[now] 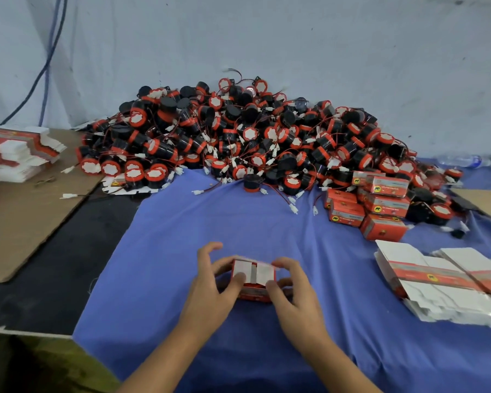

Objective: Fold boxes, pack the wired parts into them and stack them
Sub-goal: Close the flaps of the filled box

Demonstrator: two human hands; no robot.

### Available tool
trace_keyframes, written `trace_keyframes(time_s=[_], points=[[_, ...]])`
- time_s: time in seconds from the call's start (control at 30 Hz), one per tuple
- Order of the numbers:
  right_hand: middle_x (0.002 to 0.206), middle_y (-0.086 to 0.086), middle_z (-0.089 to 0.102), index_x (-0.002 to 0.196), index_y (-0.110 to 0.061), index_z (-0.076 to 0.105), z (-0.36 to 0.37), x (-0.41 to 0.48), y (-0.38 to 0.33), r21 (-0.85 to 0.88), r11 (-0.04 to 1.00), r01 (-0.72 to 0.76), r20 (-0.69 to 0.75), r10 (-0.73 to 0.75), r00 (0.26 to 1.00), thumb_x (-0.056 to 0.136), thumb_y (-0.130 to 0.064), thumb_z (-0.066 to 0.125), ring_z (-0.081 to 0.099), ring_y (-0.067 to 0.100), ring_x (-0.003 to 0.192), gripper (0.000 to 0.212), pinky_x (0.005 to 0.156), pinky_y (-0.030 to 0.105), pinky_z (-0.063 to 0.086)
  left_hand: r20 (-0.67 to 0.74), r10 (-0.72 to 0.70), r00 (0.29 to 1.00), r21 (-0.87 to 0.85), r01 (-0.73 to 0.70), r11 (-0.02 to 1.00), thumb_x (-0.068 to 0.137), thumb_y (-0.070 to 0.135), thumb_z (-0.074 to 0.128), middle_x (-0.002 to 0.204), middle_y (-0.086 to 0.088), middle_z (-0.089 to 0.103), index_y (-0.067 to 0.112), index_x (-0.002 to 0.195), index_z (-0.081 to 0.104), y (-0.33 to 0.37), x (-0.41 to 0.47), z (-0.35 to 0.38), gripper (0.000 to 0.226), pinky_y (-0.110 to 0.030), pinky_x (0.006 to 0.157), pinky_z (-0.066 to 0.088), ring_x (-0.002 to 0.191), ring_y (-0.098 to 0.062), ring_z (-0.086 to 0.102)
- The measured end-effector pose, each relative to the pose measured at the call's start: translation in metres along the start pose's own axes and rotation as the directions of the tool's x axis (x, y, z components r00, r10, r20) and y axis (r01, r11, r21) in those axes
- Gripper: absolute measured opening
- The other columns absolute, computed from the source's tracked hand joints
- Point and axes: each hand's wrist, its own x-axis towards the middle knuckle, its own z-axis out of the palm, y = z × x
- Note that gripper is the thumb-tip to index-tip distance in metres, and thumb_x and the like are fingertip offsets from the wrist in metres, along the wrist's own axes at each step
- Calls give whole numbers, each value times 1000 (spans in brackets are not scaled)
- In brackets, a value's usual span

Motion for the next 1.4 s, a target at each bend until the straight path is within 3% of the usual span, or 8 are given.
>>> trace_keyframes(time_s=[0.13,0.27,0.4,0.87,0.97,1.1,1.27,1.4], points=[[118,-27,57,116,-41,54,-1,-2,-1,10,1000,20,22,-20,1000,81,-37,52,62,7,95,35,79,31,55,37,59,998,125,-63,990,90,7,62,126,28,60,49,112,62,2,-1,0,48,-29,101,51,120,7,55],[129,-28,53,121,-46,49,-4,-7,-4,-3,999,44,95,-44,995,79,-47,53,59,4,108,43,88,22,48,140,46,989,148,-67,987,77,45,59,147,31,38,49,117,50,4,-6,0,41,-25,109,41,136,7,38],[122,-33,51,131,-51,44,-6,-9,-5,-47,998,43,98,-38,994,85,-50,53,58,0,111,47,88,21,48,163,87,983,185,-117,976,82,49,58,144,32,38,42,127,48,-1,-9,1,47,-25,110,40,137,4,38],[142,-34,49,125,-53,61,-2,-4,1,-15,995,97,19,-97,995,99,-37,60,53,-5,126,31,99,27,51,54,205,977,249,-212,945,95,46,55,138,25,55,34,125,68,-2,-8,3,34,-4,104,32,133,16,39],[144,-30,49,125,-57,60,-5,-5,-1,6,996,85,18,-85,996,99,-31,61,45,-12,131,37,106,27,48,70,246,967,297,-255,920,99,44,55,139,38,46,35,128,65,-1,-10,4,33,-1,102,30,133,20,34],[144,-23,52,124,-55,61,-5,-7,-6,-2,996,84,-19,-84,996,94,-44,55,42,-14,133,33,108,28,46,81,191,978,386,-207,899,100,43,53,154,23,34,39,138,58,-2,-13,6,38,6,94,28,129,21,33],[143,-12,58,126,-42,67,-3,-6,-1,-94,987,134,-46,-138,989,100,-36,58,40,-16,134,28,104,16,45,104,231,967,453,-253,855,103,33,49,161,11,32,31,147,50,1,-18,10,43,-20,116,31,145,6,22],[143,-13,56,123,-44,68,-2,-4,0,-80,989,124,-53,-129,990,97,-34,62,47,-14,128,28,99,14,47,119,248,961,559,-272,784,105,30,45,162,4,31,24,149,48,3,-21,15,44,-30,110,41,151,-9,22]])
